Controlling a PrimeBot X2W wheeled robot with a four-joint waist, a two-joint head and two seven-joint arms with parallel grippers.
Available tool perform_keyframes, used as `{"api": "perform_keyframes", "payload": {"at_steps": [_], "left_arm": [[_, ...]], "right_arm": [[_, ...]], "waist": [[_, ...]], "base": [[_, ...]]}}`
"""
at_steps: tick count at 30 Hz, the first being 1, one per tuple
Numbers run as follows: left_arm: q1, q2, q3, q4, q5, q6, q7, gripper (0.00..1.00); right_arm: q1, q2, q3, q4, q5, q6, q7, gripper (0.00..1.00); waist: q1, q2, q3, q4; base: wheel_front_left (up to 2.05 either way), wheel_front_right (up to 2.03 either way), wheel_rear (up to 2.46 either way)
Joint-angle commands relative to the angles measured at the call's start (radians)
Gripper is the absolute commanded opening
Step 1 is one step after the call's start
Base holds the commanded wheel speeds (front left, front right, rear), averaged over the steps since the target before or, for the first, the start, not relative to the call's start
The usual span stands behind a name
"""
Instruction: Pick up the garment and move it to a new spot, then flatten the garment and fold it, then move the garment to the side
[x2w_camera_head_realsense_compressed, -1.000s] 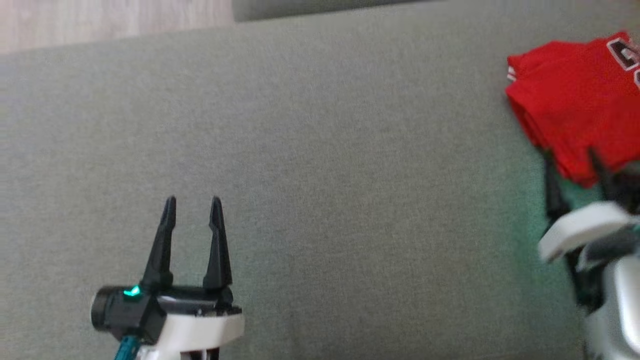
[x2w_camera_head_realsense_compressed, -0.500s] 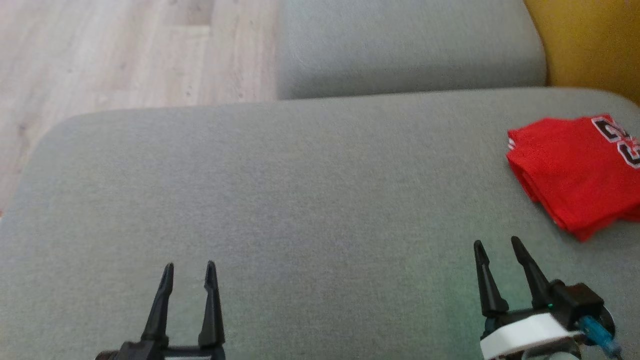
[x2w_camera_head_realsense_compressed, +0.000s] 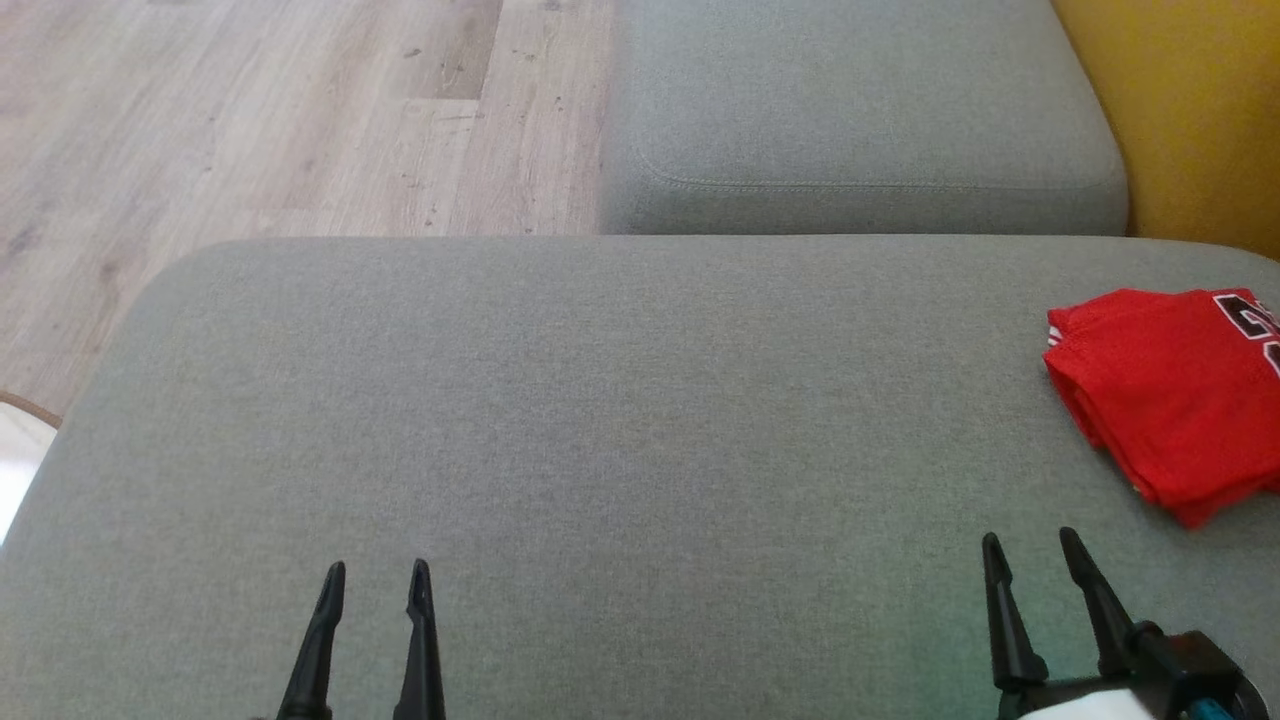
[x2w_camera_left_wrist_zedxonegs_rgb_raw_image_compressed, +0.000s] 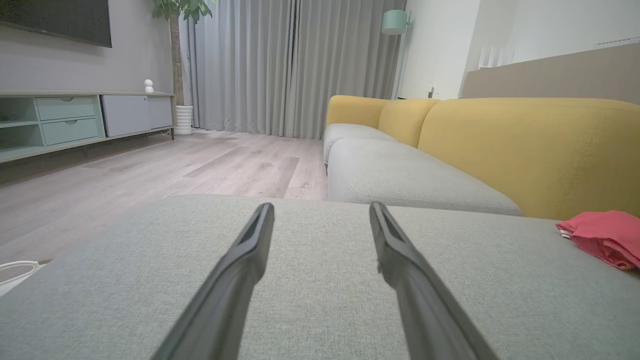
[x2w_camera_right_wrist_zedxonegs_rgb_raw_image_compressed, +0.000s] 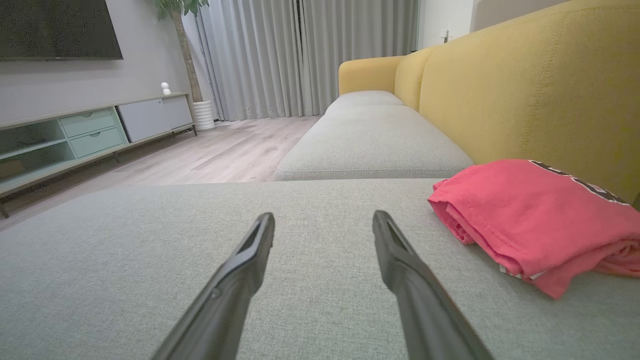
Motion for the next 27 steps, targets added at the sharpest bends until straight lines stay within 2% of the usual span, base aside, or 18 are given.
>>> {"api": "perform_keyframes", "payload": {"at_steps": [1, 12, 13, 17, 27], "left_arm": [[-0.032, -0.006, 0.031, -0.032, 0.011, -0.005, -0.005, 1.0], [-0.033, -0.006, 0.033, -0.02, 0.018, -0.018, -0.005, 1.0], [0.001, 0.0, 0.0, 0.01, 0.012, -0.016, 0.0, 0.0], [0.007, 0.0, -0.003, 0.059, 0.004, -0.016, 0.002, 0.0], [-0.018, 0.007, 0.01, 0.068, -0.11, -0.024, 0.021, 0.0]], "right_arm": [[-0.03, -0.008, 0.018, -0.037, 0.005, 0.007, -0.011, 1.0], [-0.04, -0.008, 0.015, -0.042, 0.022, 0.007, -0.011, 1.0], [0.0, 0.0, -0.004, -0.005, 0.017, 0.0, 0.0, 0.0], [0.007, 0.001, 0.0, 0.042, 0.024, 0.0, 0.002, 0.0], [-0.016, -0.004, -0.003, 0.045, 0.137, 0.0, 0.024, 0.0]], "waist": [[0.0, 0.0, 0.001, 0.001], [0.0, 0.0, 0.012, 0.003], [0.0001, 0.0, 0.013, 0.003], [0.0001, 0.0, 0.014, 0.002], [0.0001, 0.0, 0.02, -0.007]], "base": [[0.0, 0.0, 0.0], [0.0, 0.0, 0.0], [0.0, 0.0, 0.0], [0.0, 0.0, 0.0], [0.0, 0.0, 0.0]]}}
